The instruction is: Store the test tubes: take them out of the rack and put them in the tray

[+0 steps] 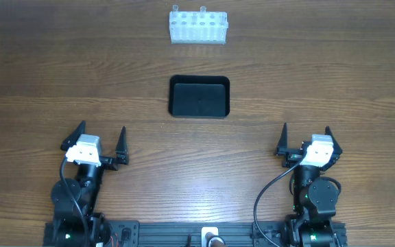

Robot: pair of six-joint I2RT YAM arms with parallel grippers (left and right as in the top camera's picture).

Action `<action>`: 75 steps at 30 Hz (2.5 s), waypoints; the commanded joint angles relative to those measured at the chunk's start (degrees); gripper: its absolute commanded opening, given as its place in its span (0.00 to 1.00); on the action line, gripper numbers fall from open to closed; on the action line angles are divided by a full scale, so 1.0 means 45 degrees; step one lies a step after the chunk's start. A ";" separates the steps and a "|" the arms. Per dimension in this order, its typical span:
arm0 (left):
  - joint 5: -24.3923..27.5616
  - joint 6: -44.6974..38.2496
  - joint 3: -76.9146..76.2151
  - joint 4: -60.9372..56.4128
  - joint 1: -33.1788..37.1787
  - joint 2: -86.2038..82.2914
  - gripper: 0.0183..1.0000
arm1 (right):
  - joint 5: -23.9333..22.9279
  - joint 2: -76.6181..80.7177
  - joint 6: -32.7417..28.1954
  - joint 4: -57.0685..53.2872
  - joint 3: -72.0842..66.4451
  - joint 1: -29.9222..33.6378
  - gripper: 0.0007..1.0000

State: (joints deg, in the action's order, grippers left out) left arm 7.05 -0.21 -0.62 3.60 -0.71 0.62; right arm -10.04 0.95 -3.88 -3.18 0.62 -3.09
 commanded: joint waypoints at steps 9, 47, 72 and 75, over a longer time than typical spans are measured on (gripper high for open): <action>-0.0107 0.0185 -0.2307 -0.5056 0.0053 0.5858 1.00 | -0.0029 -0.0005 -0.0058 -0.0044 -0.0078 -0.0068 0.99; -0.2633 0.1583 -2.2760 -0.0092 -0.3492 2.8370 1.00 | -0.0029 -0.0005 -0.0058 -0.0044 -0.0078 -0.0068 0.99; -0.3162 0.1807 -2.3717 0.0301 -0.3954 2.9716 0.73 | -0.0029 -0.0005 -0.0058 -0.0044 -0.0078 -0.0073 0.99; -0.3162 0.1797 -2.3717 0.0253 -0.3978 2.9721 0.67 | -0.0029 -0.0005 -0.0058 -0.0044 -0.0078 -0.0068 0.99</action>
State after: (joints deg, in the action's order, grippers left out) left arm -6.50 7.79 -105.97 4.99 -18.33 133.73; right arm -10.04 0.97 -3.90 -3.18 0.62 -3.11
